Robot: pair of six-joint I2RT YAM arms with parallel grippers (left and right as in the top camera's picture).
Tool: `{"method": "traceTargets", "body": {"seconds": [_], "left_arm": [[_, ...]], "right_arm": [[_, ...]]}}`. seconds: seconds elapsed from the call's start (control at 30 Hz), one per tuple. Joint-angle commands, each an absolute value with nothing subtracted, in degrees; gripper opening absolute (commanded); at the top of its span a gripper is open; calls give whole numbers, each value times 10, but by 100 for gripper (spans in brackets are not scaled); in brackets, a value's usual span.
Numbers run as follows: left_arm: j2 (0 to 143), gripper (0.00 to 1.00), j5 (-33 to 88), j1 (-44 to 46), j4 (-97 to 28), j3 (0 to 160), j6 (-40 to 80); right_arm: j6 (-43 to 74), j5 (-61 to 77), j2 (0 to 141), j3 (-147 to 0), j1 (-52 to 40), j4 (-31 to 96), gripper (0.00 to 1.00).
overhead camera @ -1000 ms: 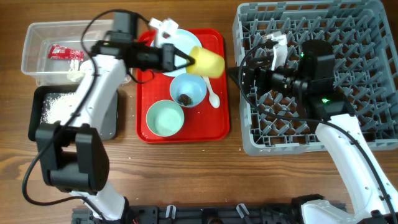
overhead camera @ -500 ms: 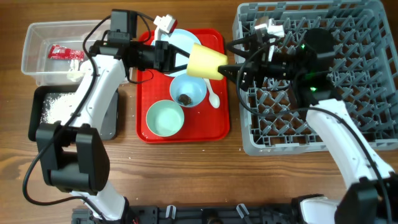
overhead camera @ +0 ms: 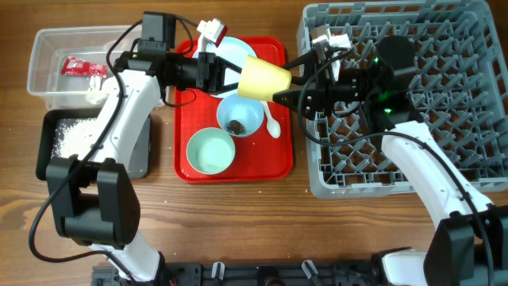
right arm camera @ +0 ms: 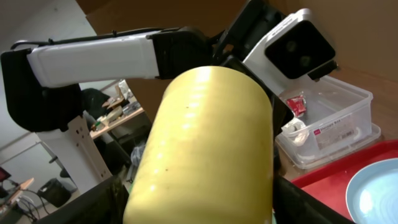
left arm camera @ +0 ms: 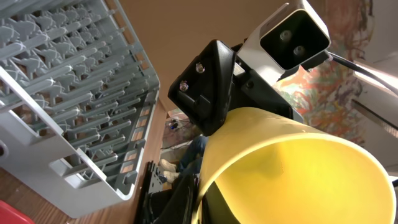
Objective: Sort waste into correct bins and load items into the dishwasher rack
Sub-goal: 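Lift the yellow cup with the left gripper toward the right gripper, then take the yellow cup with the right gripper and place it in the rack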
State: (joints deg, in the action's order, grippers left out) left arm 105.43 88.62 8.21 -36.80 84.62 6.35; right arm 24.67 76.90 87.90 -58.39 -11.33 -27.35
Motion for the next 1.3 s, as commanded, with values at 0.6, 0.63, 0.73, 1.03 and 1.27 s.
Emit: {"method": "traceTargets", "body": {"seconds": [0.6,0.63,0.73,1.03,1.27], "left_arm": [[1042,33,893,84,-366,854,65],[1042,34,893,84,-367,854,65],[1042,35,893,84,-366,854,65],[1042,34,761,84,-371,854,65],[1042,43,530,84,-412,854,65]], "right_arm": [[272,813,887,-591,-61,-286,45],[271,822,887,-591,-46,-284,44],[270,825,887,-591,4,-240,41],[192,583,850,-591,54,19,36],[167,309,723,-601,49,226,36]]}}
